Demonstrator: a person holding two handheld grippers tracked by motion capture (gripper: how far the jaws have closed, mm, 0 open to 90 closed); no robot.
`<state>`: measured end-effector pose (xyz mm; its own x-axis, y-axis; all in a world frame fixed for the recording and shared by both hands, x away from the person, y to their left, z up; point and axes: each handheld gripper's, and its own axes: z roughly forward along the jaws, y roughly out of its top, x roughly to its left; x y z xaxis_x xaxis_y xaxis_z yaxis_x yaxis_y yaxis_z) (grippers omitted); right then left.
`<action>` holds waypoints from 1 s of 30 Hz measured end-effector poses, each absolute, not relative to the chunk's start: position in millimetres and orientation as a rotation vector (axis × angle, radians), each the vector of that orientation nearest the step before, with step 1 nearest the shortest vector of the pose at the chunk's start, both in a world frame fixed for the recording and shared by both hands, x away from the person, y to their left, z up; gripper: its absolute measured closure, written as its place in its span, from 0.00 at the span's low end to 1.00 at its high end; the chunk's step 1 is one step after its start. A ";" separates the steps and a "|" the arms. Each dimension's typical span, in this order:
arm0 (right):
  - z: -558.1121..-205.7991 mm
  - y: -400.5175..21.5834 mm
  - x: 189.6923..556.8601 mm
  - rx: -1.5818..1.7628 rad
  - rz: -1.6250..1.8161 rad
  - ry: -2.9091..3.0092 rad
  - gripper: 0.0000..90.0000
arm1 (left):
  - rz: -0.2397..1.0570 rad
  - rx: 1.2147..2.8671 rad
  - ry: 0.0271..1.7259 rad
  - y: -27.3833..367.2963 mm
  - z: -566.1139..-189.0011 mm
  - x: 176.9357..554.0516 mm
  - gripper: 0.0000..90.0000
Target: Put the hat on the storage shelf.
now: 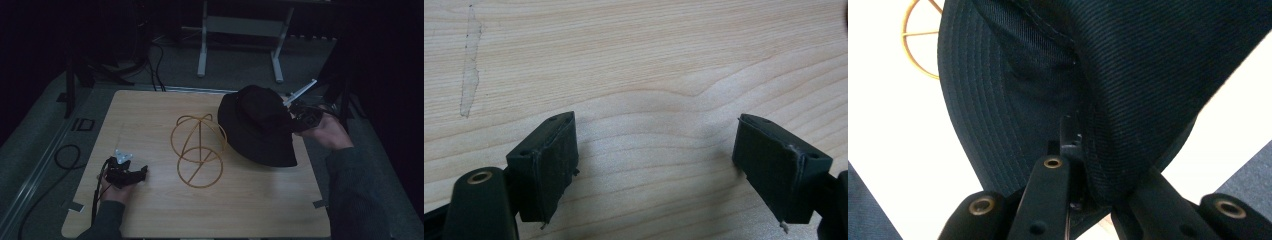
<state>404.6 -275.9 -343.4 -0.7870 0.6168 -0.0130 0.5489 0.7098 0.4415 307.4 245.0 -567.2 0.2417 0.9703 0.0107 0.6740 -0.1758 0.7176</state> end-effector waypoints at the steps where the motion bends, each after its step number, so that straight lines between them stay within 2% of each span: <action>1: -343.4 -275.9 404.6 0.946 0.635 2.755 0.98 | 0.646 1.926 1.498 245.0 -567.2 307.4 0.21; 30: -312.5 -286.2 393.0 0.829 0.686 2.743 0.98 | 0.645 1.922 1.499 244.8 -567.3 307.5 0.21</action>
